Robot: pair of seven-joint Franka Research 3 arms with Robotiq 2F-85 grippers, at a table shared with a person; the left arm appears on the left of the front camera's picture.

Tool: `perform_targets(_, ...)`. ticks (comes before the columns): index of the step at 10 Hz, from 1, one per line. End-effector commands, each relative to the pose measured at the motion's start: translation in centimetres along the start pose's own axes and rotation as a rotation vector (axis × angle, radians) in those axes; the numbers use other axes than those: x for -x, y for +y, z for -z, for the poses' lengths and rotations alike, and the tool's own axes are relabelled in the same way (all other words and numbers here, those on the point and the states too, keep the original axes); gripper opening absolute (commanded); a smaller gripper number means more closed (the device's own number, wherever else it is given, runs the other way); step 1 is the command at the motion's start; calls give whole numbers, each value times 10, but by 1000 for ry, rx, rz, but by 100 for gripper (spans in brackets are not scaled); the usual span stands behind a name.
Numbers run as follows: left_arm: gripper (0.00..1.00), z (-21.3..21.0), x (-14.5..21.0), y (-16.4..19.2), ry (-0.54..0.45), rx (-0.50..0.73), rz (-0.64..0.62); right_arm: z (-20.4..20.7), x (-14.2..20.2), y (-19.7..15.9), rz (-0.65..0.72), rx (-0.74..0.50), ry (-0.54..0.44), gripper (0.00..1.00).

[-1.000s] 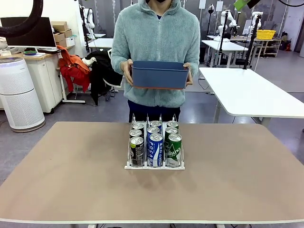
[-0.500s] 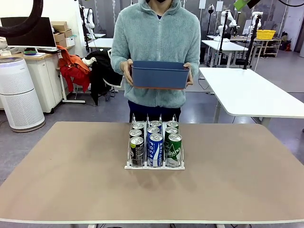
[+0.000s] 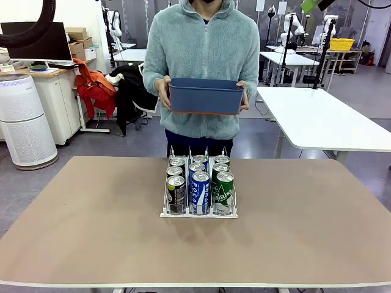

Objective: Fill the beverage cans into the dispenser.
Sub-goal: Place the picked Ionic drink in the line of the Automatic Can Dispenser with the same cans.

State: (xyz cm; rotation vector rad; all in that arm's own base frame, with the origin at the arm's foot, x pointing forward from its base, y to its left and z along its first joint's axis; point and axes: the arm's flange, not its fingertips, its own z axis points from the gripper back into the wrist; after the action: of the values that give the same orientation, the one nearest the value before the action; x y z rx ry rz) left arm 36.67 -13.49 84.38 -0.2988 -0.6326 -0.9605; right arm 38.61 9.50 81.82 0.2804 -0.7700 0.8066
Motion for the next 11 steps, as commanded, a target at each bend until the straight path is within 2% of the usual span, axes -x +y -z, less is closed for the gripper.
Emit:
perform_targets(1, 100, 0, 2, 1, -1, 6, -2, 0, 2, 0, 1, -6, 5, 100)
perform_targets(11, 100, 0, 2, 1, -1, 6, -2, 0, 2, 0, 1, -6, 5, 100)
